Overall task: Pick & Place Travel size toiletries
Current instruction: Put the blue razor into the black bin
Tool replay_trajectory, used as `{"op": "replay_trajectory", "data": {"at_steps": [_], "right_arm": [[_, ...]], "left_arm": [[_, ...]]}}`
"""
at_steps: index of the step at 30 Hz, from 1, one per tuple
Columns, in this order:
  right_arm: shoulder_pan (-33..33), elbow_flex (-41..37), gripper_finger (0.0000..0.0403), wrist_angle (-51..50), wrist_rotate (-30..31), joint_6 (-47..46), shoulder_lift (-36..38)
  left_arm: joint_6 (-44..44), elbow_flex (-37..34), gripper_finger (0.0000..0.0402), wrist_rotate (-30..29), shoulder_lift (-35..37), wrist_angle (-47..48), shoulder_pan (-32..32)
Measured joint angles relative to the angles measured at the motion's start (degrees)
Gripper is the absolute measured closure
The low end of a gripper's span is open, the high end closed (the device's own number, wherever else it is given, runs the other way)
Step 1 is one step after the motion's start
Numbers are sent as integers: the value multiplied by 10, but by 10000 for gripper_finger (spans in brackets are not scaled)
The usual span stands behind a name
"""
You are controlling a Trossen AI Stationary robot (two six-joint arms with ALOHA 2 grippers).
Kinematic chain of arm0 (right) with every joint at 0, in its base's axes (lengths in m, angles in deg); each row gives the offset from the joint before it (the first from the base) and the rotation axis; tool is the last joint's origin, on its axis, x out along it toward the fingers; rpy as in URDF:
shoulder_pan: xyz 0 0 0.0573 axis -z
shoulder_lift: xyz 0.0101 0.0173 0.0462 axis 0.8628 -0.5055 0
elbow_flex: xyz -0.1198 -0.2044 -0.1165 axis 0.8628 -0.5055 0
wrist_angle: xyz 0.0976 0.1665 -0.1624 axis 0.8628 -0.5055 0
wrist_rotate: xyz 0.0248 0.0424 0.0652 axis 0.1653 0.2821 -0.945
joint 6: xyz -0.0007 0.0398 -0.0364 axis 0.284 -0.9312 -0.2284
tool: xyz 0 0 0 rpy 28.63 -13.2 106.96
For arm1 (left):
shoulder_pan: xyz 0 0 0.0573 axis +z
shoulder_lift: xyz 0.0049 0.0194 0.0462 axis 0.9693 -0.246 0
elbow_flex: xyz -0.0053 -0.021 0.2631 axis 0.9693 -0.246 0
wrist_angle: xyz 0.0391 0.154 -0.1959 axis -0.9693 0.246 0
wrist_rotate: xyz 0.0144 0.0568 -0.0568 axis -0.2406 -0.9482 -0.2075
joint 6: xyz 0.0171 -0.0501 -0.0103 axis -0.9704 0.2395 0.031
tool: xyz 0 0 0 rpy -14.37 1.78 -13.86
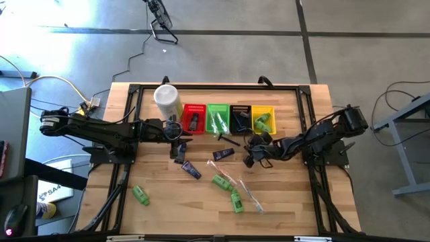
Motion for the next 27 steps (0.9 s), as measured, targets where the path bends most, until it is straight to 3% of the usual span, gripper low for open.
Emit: {"op": "replay_trajectory", "data": {"at_steps": [8,13,21,27], "right_arm": [[0,0,270,-1,0,1,0],[-1,0,212,-1,2,56,0],[10,0,208,12,3,60,-3],[11,1,210,81,16,62,-65]], "left_arm": [[0,0,313,0,0,0,0],[0,0,313,-2,0,0,0],[0,0,313,-2,0,0,0],[0,0,313,-2,0,0,0]]}}
